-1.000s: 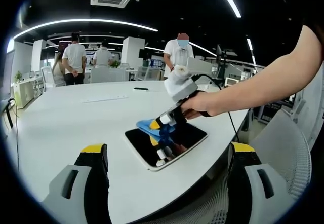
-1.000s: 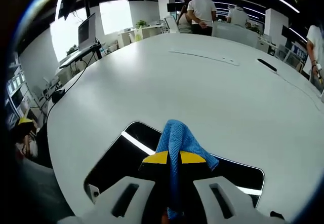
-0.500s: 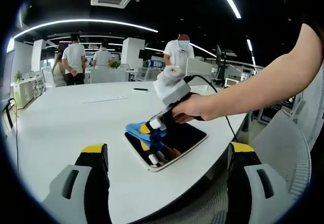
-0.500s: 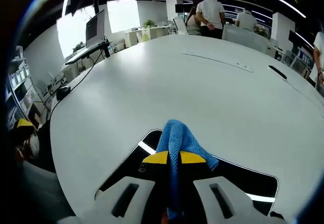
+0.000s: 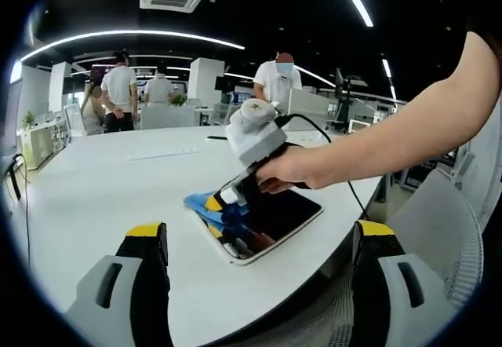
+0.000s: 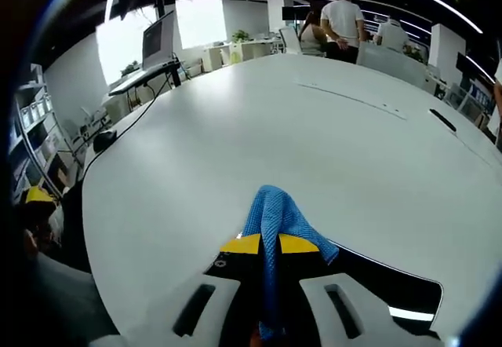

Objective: Wipe the mirror surface with the cleaning cloth until all visible marks leave the cleaned area.

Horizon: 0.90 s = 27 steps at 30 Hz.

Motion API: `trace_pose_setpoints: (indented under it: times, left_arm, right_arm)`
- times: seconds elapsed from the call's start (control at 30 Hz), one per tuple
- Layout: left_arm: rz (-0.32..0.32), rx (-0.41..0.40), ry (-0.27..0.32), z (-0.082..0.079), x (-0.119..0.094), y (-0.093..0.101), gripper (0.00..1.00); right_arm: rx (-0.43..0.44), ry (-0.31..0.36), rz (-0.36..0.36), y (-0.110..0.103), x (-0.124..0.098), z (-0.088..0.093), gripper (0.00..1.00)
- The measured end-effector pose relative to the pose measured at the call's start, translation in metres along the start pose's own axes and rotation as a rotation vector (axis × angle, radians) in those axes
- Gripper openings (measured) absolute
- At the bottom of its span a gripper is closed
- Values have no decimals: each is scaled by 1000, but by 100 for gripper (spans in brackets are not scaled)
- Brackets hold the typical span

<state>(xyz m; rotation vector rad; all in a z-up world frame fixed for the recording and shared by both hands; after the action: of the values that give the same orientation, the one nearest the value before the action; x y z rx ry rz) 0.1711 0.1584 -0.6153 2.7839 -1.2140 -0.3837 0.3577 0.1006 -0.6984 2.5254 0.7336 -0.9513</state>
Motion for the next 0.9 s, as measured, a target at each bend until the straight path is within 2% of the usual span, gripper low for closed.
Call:
trace_pose_setpoints:
  times: [0.3, 0.47, 0.63, 0.7, 0.9]
  left_arm:
    - [0, 1, -1, 0, 1, 1, 98]
    - [-2, 0, -4, 1, 0, 0, 98]
    - [0, 0, -2, 1, 1, 0, 98]
    - [-2, 2, 4, 0, 0, 0, 98]
    - [-7, 2, 5, 0, 0, -1, 99]
  right_arm:
    - [6, -41, 5, -2, -1, 1, 0]
    - [-45, -40, 4, -4, -2, 3, 0]
    - [-48, -52, -8, -6, -4, 4, 0]
    - [-29, -68, -12, -7, -6, 5, 0]
    - [-50, -73, -14, -14, -14, 11, 0]
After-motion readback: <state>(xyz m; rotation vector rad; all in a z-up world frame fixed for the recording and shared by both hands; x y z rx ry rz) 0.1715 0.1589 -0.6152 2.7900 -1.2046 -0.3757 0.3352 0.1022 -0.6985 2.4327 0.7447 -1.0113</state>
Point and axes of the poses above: the point that each gripper's makers call its tool centre point, and the gripper's own axes: x roughly forward along the fingers, y roughly to its right, z roughly out of its underside, the point moved 5 cm from there along -x, roughly backward along the fingers, and after that the axes turned 15 degrees about z, right-handed, at the moved point
